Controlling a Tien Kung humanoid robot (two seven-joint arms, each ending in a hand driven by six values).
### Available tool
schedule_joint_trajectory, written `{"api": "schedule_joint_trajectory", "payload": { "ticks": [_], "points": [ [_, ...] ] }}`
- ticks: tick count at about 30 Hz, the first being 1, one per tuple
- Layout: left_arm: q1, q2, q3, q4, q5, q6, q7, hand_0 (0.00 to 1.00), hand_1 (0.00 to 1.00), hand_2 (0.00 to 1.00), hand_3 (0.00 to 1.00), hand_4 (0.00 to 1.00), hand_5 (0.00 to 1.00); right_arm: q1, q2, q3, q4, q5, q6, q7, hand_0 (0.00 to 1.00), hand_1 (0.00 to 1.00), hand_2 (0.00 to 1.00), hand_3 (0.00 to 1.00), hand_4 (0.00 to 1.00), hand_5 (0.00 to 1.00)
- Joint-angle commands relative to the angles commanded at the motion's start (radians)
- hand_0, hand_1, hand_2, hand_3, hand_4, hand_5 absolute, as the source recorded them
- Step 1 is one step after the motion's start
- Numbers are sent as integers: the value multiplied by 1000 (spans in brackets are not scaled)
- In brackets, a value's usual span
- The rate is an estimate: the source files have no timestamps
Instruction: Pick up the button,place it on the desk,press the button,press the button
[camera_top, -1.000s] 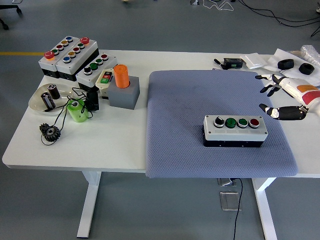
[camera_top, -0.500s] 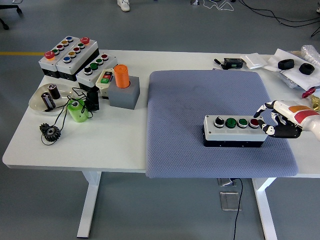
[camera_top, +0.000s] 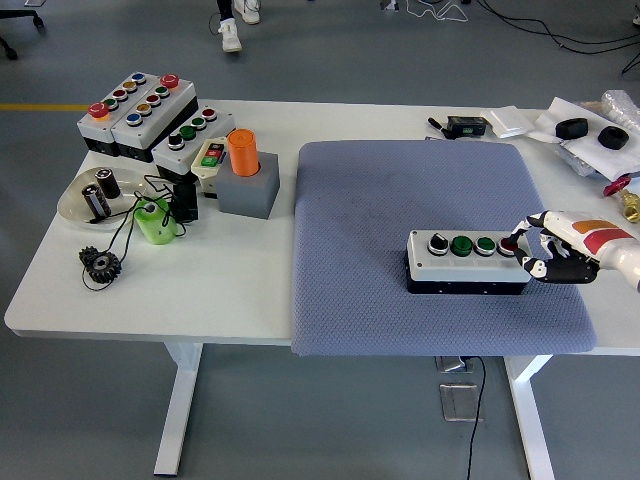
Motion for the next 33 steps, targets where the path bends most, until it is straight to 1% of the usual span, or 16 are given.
{"api": "schedule_joint_trajectory", "payload": {
  "ticks": [5, 12, 21, 24, 29, 33],
  "points": [
    [0, -1, -4, 0, 6, 1, 3, 686, 742, 757, 600, 418, 998, 6, 6, -22, -14, -3, 5, -4, 154, 2, 103, 646, 515, 423],
    [4, -2, -11, 1, 17, 4, 8, 686, 742, 757, 600, 414, 998, 5, 9, -20, -19, -7, 4, -11, 154, 2, 101, 646, 517, 433],
    [8, -1, -22, 0, 36, 4, 13, 685, 742, 756, 601, 411, 998, -19, -1, 69, 36, -9, -15, -13, 153, 2, 100, 648, 518, 434],
    [9, 0, -26, 0, 43, 4, 15, 685, 742, 756, 601, 410, 998, -27, 6, 90, 49, 2, -15, -16, 149, 2, 99, 649, 519, 437],
    [9, 0, -23, -1, 40, 4, 14, 685, 742, 756, 601, 410, 998, -23, 21, 77, 50, -5, -9, -21, 149, 2, 99, 649, 519, 437],
    [8, 0, -19, -1, 35, 3, 13, 685, 742, 756, 600, 409, 998, -22, 42, 74, 44, -14, -4, -26, 149, 2, 96, 649, 520, 441]
  ]
}}
